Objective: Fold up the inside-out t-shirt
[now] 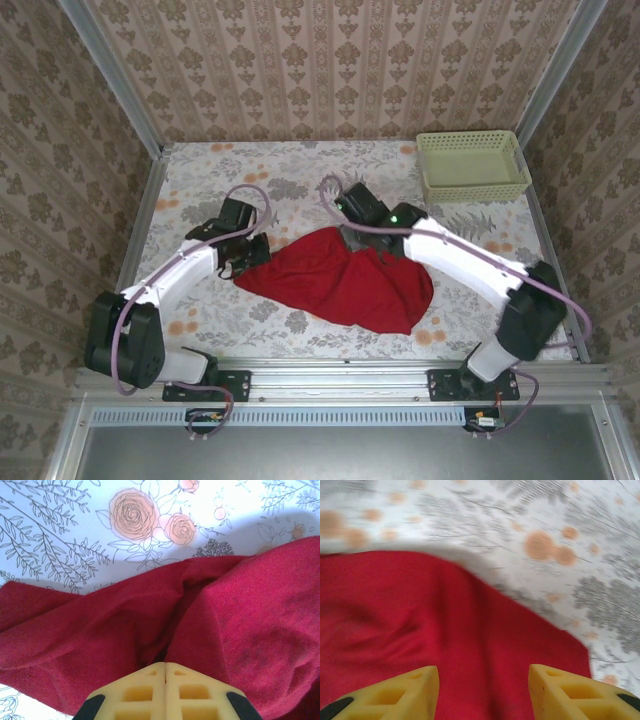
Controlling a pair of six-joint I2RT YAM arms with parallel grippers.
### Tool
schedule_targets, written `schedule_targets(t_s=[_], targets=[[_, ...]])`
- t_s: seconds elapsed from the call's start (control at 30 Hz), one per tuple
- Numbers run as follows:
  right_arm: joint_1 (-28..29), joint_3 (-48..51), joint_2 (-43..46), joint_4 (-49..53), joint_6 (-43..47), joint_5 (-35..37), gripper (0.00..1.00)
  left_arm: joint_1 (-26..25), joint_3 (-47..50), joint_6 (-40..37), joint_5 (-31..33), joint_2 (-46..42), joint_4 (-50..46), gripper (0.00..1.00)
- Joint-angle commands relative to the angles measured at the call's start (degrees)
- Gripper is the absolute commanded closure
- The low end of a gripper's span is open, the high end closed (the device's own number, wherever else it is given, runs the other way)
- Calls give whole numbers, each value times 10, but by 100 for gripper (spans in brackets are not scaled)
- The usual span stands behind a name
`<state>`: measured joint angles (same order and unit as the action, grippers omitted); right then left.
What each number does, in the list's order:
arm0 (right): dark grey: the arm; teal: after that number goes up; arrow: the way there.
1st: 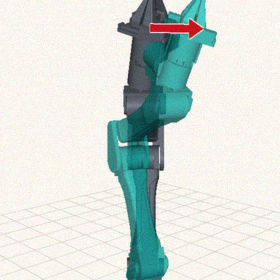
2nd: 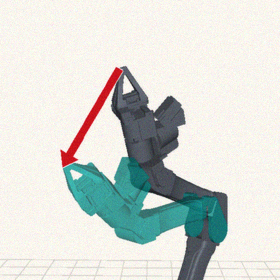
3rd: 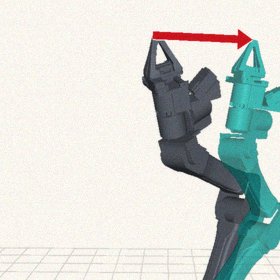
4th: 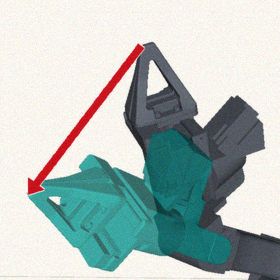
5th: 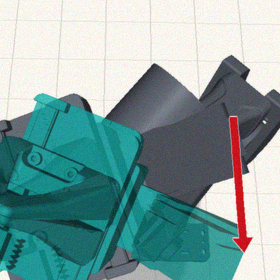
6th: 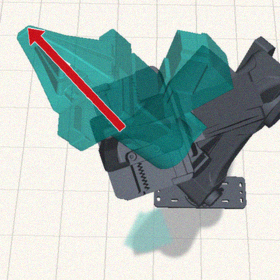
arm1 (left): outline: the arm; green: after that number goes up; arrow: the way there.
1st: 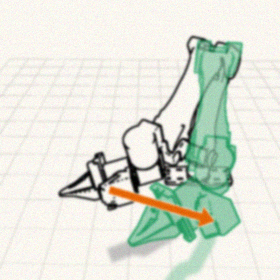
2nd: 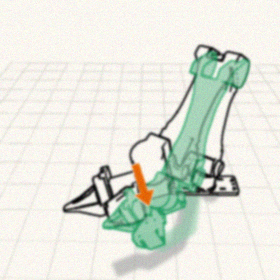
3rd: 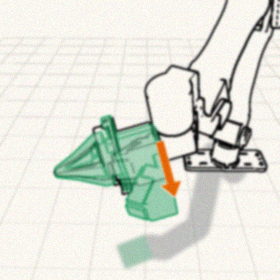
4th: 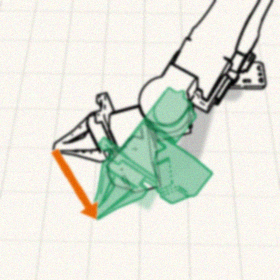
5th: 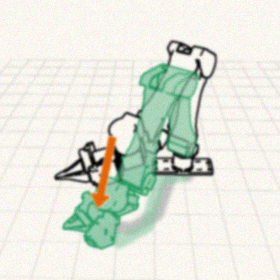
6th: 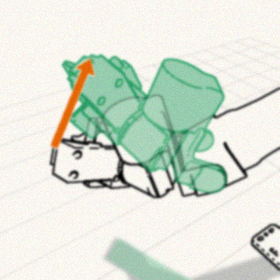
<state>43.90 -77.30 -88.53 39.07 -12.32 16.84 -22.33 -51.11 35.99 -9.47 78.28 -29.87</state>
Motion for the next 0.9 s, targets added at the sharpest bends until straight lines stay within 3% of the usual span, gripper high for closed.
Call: schedule_targets(t_s=[0.0, 0.17, 0.37, 0.5, 0.67, 0.87], targets=[[37, 29, 15, -22, -3, -80, 49, 9, -26, -10, -10, -8, 13, 100], [44, -5, -85, -28, -39, -119, 53, 17, -11, -10, -4, -25, 16, 100], [28, -66, -187, 3, -86, -84, 56, 24, 22, -1, -14, -41, 29, 100], [17, -75, -217, 26, -88, -43, 56, 25, 33, -2, -18, -44, 32, 100], [0, -51, -223, 30, -94, 0, 48, 25, 37, -2, -20, -47, 35, 100], [-18, -39, -235, -4, -79, -55, 47, 25, 38, 0, -23, -50, 37, 100]])
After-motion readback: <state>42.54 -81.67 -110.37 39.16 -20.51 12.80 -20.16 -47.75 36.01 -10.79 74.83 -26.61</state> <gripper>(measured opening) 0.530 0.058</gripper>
